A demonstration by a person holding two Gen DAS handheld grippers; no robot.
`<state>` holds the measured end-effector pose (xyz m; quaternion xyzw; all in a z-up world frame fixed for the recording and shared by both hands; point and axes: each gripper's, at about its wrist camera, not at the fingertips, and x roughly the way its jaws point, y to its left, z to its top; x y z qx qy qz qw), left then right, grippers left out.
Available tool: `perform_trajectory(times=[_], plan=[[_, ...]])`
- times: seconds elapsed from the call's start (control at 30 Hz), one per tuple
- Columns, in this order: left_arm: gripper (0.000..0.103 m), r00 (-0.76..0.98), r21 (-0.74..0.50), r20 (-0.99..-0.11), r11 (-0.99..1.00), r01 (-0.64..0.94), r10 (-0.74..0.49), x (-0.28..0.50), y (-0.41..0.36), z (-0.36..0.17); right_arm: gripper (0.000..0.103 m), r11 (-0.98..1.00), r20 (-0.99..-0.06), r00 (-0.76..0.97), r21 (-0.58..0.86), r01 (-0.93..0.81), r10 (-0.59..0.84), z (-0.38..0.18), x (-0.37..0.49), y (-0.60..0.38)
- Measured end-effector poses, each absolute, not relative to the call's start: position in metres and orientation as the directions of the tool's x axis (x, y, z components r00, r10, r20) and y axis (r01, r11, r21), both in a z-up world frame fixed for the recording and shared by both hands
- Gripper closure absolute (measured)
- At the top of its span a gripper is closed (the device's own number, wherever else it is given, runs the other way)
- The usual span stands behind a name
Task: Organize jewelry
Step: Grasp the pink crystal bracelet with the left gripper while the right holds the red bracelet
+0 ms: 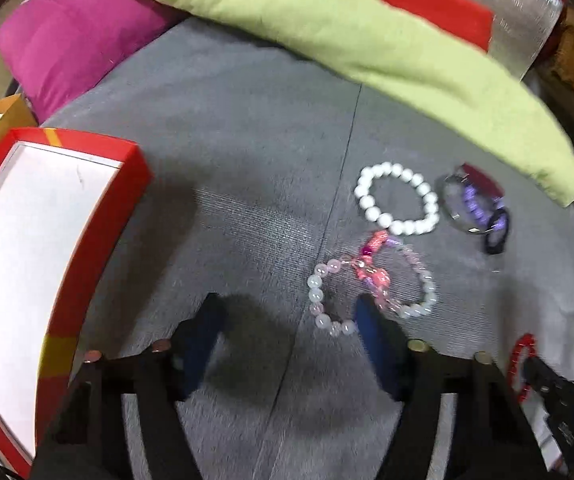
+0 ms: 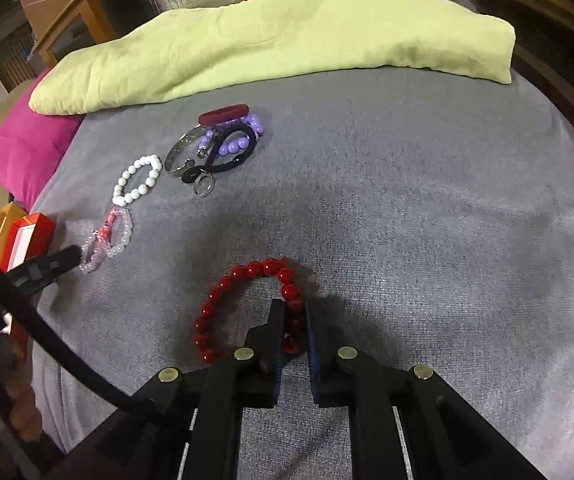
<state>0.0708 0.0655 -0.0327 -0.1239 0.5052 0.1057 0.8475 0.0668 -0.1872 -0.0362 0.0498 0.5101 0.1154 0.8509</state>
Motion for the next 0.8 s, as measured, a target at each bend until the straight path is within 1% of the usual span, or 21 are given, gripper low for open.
perform_trajectory(times=[0.03, 0.07, 0.1, 0.13, 0.2, 0.3, 0.4, 0.53, 0.67, 0.8], plan=[[0.049, 0.460, -0.044, -0.882, 0.956, -0.291, 0.099, 0.075, 0.059, -0.033, 0.091, 0.968, -0.856, 0.454, 0.204, -0.148, 0.250, -0.036, 0.067, -0.186], [0.070, 0.459, -0.022, -0.882, 0.961, -0.277, 0.112, 0.076, 0.056, -0.034, 0.091, 0.967, -0.855, 0.453, 0.204, -0.150, 0.251, -0.037, 0.069, -0.186], [0.093, 0.463, -0.021, -0.880, 0.966, -0.257, 0.104, 0.077, 0.052, -0.033, 0.091, 0.967, -0.855, 0.453, 0.204, -0.153, 0.253, -0.037, 0.071, -0.187], [0.095, 0.457, -0.026, -0.884, 0.968, -0.248, 0.094, 0.078, 0.051, -0.033, 0.090, 0.966, -0.854, 0.452, 0.209, -0.156, 0.257, -0.037, 0.070, -0.188], [0.095, 0.459, -0.012, -0.883, 0.973, -0.231, 0.098, 0.076, 0.047, -0.031, 0.090, 0.964, -0.853, 0.452, 0.214, -0.156, 0.262, -0.034, 0.067, -0.193], [0.096, 0.491, -0.054, -0.870, 0.978, -0.200, 0.053, 0.061, 0.048, -0.026, 0.091, 0.956, -0.845, 0.448, 0.249, -0.154, 0.292, -0.034, 0.066, -0.198], [0.096, 0.543, -0.116, -0.840, 0.977, -0.177, -0.001, 0.036, 0.052, -0.014, 0.092, 0.929, -0.823, 0.431, 0.337, -0.151, 0.369, -0.036, 0.067, -0.202], [0.096, 0.591, -0.162, -0.806, 0.973, -0.163, -0.035, 0.002, 0.058, 0.000, 0.092, 0.887, -0.788, 0.409, 0.429, -0.169, 0.460, -0.032, 0.064, -0.201], [0.096, 0.617, -0.182, -0.786, 0.969, -0.164, -0.043, -0.029, 0.065, 0.011, 0.092, 0.883, -0.773, 0.427, 0.422, -0.207, 0.469, -0.021, 0.054, -0.193], [0.096, 0.631, -0.174, -0.775, 0.971, -0.167, -0.030, -0.047, 0.073, 0.019, 0.092, 0.889, -0.770, 0.445, 0.400, -0.222, 0.458, -0.015, 0.040, -0.189]])
